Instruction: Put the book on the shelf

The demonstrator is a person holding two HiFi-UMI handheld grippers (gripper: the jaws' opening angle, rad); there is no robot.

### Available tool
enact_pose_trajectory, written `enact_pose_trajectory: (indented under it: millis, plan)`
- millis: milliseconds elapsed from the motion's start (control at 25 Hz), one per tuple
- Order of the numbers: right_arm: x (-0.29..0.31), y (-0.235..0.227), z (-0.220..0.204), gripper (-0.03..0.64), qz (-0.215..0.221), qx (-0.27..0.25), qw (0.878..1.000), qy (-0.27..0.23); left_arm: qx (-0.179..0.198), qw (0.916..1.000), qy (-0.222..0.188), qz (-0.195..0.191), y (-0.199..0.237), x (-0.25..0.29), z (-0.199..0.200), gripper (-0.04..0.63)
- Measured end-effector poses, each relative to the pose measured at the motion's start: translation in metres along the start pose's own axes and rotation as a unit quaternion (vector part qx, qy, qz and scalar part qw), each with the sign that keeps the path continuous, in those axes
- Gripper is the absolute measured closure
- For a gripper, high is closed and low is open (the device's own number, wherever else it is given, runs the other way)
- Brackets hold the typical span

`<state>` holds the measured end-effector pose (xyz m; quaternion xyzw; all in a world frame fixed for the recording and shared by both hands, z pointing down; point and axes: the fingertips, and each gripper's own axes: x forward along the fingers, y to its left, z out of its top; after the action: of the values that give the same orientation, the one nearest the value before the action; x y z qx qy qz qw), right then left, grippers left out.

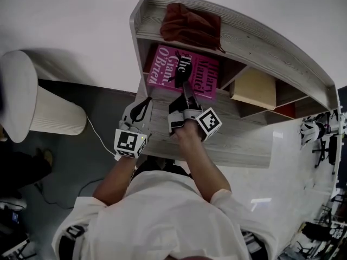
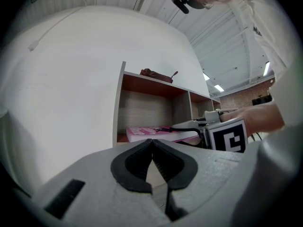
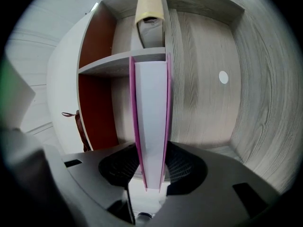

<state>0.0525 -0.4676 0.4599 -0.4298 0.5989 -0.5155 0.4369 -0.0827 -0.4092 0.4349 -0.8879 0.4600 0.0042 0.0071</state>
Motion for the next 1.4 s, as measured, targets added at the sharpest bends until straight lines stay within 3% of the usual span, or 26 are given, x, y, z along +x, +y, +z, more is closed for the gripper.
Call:
enact_pose_trajectory:
  millis: [640,1160,1400]
  plan:
    - [0.009,0.001,0.004,0.462,-0.014,0.009,1.0,0.027,0.0,1.0,0.001,0.003,-0.003,0.0,0.003,0.578]
    - [0.01,0.004,0.005,0.46,0.008,0.013,0.999,0.034,0.0,1.0,0.0,0.002,-0.006,-0.001,0.003,0.578]
    - [0.004,0.004,0.008,0.426,0.009,0.016,0.999,0.026,0.0,1.0,0.0,0.001,-0.008,-0.003,0.003,0.578]
